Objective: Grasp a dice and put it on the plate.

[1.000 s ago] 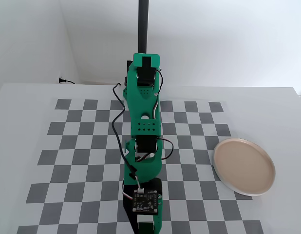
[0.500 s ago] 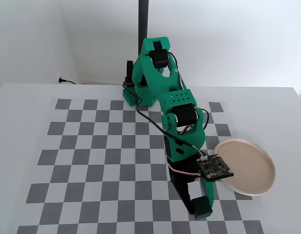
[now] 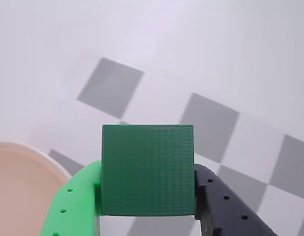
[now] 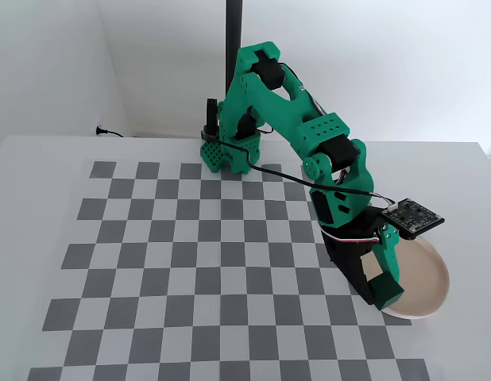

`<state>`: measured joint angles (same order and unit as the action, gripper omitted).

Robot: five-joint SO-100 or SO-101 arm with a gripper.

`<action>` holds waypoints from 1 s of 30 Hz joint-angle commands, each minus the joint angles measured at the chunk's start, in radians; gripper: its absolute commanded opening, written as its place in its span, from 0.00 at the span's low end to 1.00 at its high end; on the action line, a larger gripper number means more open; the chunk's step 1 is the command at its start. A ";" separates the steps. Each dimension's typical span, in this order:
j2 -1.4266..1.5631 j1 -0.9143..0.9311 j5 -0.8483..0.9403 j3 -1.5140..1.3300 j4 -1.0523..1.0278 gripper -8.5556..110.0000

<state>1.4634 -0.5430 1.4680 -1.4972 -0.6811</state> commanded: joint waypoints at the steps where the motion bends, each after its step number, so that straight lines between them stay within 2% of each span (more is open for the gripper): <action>1: 0.124 -0.043 -0.012 0.021 0.011 0.04; 14: 0.060 -0.202 0.000 -0.006 -0.015 0.04; 30: -0.127 -0.291 -0.026 -0.002 0.126 0.04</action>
<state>1.3361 -0.8330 1.4542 -1.5248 -0.6029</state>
